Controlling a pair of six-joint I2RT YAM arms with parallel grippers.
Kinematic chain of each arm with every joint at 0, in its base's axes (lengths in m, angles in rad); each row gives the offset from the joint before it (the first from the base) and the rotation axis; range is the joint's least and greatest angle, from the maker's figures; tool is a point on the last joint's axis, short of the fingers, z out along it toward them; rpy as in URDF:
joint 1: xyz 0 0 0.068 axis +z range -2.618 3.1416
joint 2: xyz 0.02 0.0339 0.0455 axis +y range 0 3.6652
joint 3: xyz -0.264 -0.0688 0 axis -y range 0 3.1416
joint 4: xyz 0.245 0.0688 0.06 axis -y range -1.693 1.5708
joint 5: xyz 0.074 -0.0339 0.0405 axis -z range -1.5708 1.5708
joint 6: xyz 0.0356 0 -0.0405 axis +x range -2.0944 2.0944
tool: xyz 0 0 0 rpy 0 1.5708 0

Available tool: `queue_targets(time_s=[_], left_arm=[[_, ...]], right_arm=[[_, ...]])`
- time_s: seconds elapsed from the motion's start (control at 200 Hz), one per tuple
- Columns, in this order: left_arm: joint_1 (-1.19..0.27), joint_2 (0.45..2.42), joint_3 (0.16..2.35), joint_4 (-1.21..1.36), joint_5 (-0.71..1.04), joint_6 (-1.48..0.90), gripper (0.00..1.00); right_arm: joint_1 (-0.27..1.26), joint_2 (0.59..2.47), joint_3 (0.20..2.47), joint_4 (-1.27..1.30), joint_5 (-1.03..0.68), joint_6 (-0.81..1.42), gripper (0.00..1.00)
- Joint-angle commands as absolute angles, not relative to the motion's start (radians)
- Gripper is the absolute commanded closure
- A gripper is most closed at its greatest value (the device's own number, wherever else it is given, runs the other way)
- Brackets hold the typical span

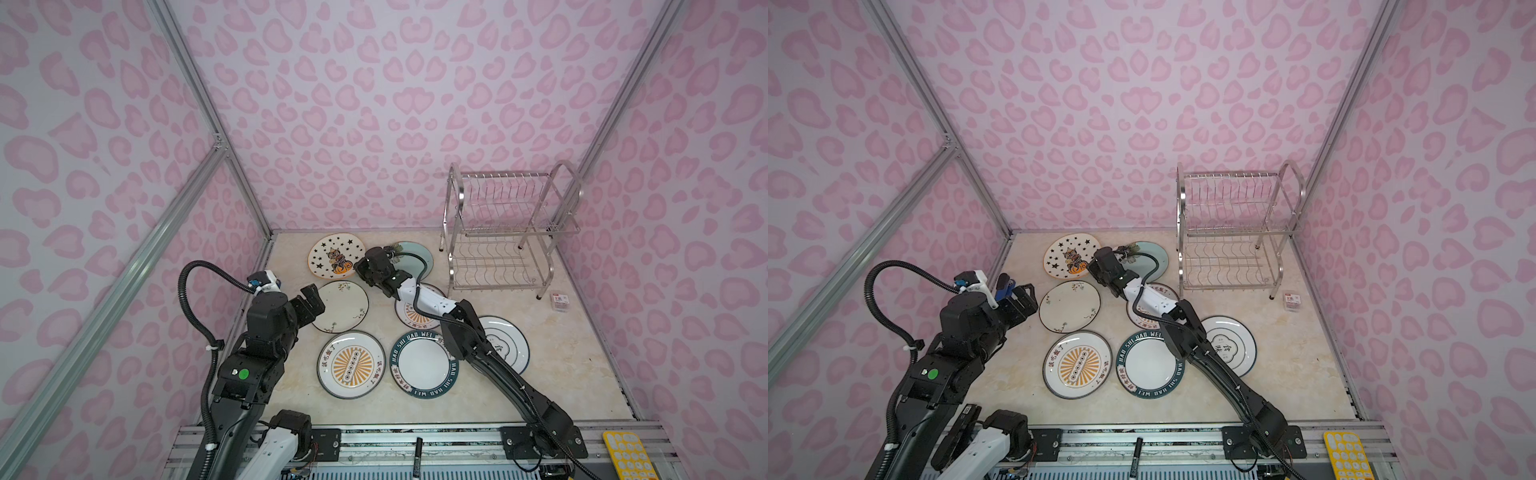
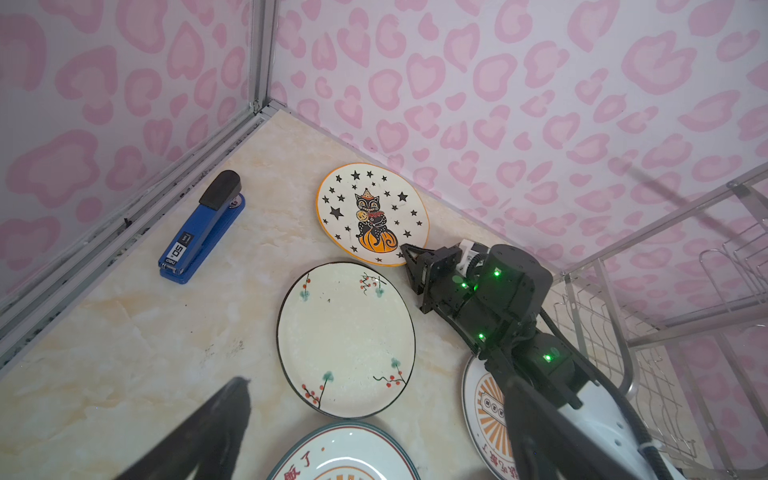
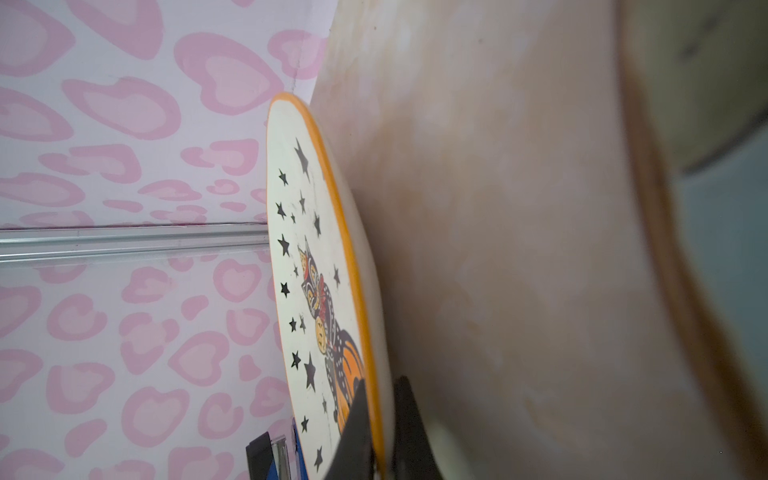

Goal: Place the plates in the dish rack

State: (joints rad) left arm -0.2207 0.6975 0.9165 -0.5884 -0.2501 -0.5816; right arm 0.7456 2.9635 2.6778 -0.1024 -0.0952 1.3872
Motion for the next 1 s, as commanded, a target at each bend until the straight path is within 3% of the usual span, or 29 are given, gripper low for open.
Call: queue_targets(time_s=[0.0, 0.415, 0.99], left_arm=[[-0.22, 0.707, 0.93, -0.57, -0.244, -0.577, 0.03], [-0.219, 0.747, 0.94, -0.539, -0.164, -0.566, 0.03], [-0.22, 0.774, 0.939, -0.56, -0.199, -0.578, 0.03]], right_arm=[[0.739, 2.958, 2.672, -0.111, -0.114, 1.343, 1.0], [0.726, 2.923, 2.668, -0.011, -0.162, 1.345, 1.0], [0.721, 2.814, 2.541, 0.21, -0.237, 1.349, 1.0]])
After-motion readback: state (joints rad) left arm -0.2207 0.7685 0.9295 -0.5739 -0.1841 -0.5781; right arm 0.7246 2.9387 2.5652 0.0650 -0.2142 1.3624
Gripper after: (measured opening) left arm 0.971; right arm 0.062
